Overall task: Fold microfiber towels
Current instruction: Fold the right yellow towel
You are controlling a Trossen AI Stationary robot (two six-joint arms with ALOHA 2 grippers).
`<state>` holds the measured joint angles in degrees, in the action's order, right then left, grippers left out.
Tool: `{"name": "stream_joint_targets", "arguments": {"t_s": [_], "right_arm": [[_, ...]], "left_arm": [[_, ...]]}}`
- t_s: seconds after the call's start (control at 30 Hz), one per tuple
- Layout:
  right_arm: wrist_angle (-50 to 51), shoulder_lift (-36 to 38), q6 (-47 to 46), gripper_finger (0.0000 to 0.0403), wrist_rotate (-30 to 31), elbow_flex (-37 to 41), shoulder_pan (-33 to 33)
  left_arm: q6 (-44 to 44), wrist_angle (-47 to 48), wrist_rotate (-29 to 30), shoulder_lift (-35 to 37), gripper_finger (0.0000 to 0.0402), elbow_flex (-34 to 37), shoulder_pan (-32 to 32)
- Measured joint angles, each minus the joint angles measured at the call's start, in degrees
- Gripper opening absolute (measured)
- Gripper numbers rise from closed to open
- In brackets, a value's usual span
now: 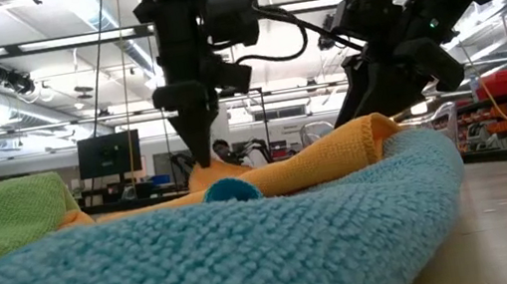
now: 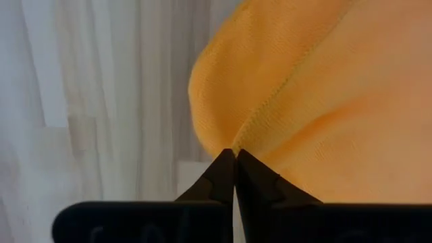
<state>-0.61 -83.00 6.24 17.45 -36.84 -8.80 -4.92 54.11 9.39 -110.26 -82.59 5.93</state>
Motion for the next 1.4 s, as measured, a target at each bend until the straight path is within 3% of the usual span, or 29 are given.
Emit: {"name": "stream_joint_targets", "arguments": {"t_s": [0.37, 0.57, 0.73, 0.93, 1.0, 1.2, 1.4], "right_arm": [[-0.88, 0.01, -0.26, 0.0201, 0.0, 0.0, 0.04], [-0.84, 0.0, -0.22, 0.0201, 0.0, 0.0, 0.04], [-0.84, 0.0, -0.2, 0.0201, 0.0, 0.0, 0.04], [-0.82, 0.01, -0.2, 0.0201, 0.0, 0.0, 0.04], [-0.82, 0.02, -0.2, 0.0201, 0.0, 0.0, 0.04], [-0.8, 0.02, -0.2, 0.0201, 0.0, 0.0, 0.04], [-0.78, 0.01, -1.36, 0.0201, 0.0, 0.0, 0.04]], "left_arm": [[-1.76, 4.69, 12.25, 0.39, 0.0014, 0.07, -0.02], [-2.2, 1.3, 8.35, 0.44, 0.0041, 1.69, 1.1], [-3.26, -0.95, 9.17, 0.44, 0.0096, 1.67, 0.09], [-3.16, 4.25, 13.68, 0.44, 0.0172, -2.17, -1.77], [-2.71, 4.66, 11.84, 0.44, 0.0187, -3.4, -2.89], [3.65, 1.29, -5.33, 0.44, 0.0198, -2.69, -5.93], [10.73, -4.57, -6.63, 0.44, 0.0192, -0.32, -10.69]]}}
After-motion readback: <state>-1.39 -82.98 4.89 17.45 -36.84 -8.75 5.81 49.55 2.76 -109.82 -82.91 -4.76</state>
